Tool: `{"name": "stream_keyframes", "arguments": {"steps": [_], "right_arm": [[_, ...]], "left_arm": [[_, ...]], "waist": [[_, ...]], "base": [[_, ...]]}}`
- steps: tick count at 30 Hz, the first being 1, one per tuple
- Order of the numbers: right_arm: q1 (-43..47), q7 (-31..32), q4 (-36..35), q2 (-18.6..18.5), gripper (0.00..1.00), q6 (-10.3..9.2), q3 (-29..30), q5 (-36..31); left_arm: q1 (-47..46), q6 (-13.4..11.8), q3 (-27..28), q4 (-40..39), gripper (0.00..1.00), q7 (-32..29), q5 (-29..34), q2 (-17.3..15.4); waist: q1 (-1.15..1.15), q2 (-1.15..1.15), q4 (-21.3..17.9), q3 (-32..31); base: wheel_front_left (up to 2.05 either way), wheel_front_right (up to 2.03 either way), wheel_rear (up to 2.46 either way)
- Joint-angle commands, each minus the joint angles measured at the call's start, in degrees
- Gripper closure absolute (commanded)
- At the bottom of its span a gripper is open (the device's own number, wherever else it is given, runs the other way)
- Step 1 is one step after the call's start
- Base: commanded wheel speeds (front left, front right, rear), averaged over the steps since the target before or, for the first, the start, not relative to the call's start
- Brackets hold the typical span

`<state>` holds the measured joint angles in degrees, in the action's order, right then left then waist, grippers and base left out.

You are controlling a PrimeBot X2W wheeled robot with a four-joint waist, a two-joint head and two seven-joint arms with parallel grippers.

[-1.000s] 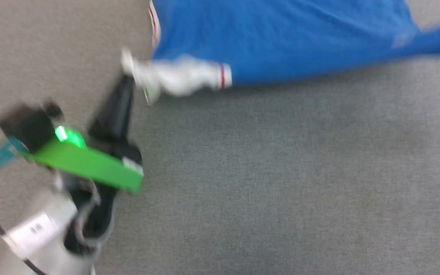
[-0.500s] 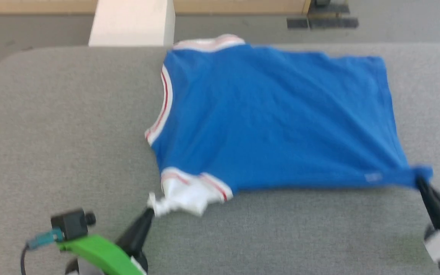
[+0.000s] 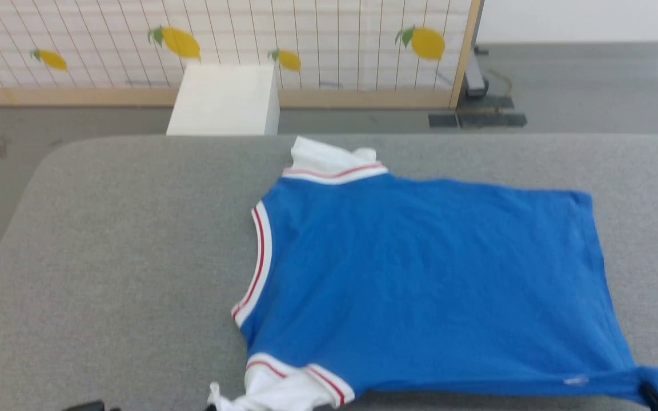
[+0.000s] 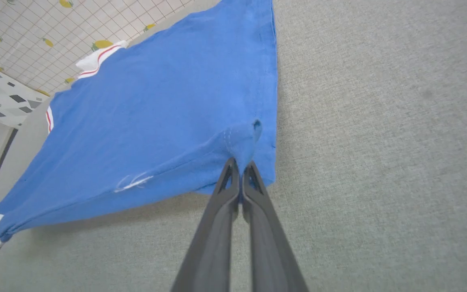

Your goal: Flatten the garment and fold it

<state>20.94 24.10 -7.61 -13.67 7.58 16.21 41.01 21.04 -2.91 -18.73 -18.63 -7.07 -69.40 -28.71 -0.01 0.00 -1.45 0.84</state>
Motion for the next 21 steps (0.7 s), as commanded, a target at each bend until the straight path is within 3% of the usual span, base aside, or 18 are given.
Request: {"name": "stream_keyframes", "arguments": {"steps": [1,6,10,16,21], "right_arm": [[1.43,0.98,-1.61,0.99,1.0,-0.09,0.93,-0.93],[5.62,5.62,-8.62,5.93,1.0,-0.09,3.85,-2.45],[6.73,7.28,-11.8,7.65,1.0,-0.09,5.55,-3.08],[4.12,6.47,-14.37,8.49,1.0,-0.09,7.1,-4.44],[-2.48,4.18,-12.96,6.1,1.0,-0.09,6.13,-6.49]], "left_arm": [[1.89,-0.37,0.58,-1.0,1.0,-0.13,-0.56,-0.78],[6.69,-1.72,0.83,-5.65,1.0,0.2,-0.67,-1.8],[7.89,-2.33,0.83,-8.23,1.0,0.55,0.2,-2.28],[4.11,-2.31,1.1,-10.31,1.0,1.74,3.58,-2.3],[-5.31,-2.31,0.0,-8.15,1.0,1.28,9.04,-2.21]], "waist": [[0.01,0.0,0.21,-2.36],[0.01,0.0,0.26,-3.12],[0.01,0.0,0.16,-2.8],[0.01,0.0,-0.2,0.34],[0.01,0.0,-0.71,5.63]], "base": [[0.0,0.0,0.0],[0.0,0.0,0.0],[0.0,0.0,0.0],[0.0,0.0,0.0],[0.0,0.0,0.0]]}}
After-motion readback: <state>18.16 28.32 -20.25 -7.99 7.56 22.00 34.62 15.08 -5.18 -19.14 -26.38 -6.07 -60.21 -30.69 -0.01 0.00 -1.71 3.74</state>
